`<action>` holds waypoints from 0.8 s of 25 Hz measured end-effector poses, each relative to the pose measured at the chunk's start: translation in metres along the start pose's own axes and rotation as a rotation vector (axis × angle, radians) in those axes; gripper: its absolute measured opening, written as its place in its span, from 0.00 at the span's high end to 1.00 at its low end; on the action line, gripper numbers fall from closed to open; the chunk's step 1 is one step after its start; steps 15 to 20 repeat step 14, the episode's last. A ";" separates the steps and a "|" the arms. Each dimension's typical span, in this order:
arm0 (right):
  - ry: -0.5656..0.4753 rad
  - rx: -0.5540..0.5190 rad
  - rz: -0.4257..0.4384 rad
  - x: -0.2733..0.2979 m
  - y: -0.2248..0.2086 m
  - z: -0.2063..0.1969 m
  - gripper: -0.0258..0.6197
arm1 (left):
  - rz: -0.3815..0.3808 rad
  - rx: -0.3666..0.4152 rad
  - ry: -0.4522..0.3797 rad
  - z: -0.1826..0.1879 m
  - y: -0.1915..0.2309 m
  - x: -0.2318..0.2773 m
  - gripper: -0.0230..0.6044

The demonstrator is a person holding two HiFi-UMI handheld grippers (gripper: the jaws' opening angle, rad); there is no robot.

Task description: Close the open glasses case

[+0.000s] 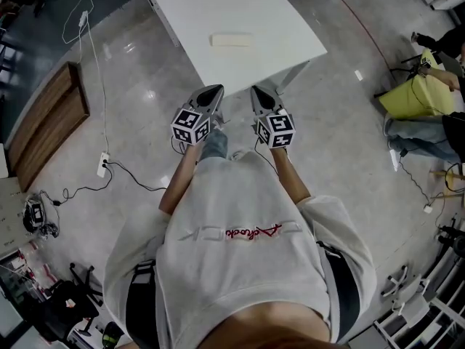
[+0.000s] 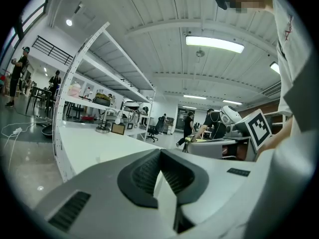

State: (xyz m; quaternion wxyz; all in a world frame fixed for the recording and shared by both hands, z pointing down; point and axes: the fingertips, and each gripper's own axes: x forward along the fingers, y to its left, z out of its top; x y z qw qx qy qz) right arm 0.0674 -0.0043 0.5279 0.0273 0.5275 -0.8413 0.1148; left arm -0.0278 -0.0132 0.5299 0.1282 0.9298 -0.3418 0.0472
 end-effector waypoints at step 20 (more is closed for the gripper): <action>-0.013 -0.002 0.006 -0.005 0.019 -0.001 0.95 | -0.006 0.004 0.012 -0.012 -0.005 -0.017 0.92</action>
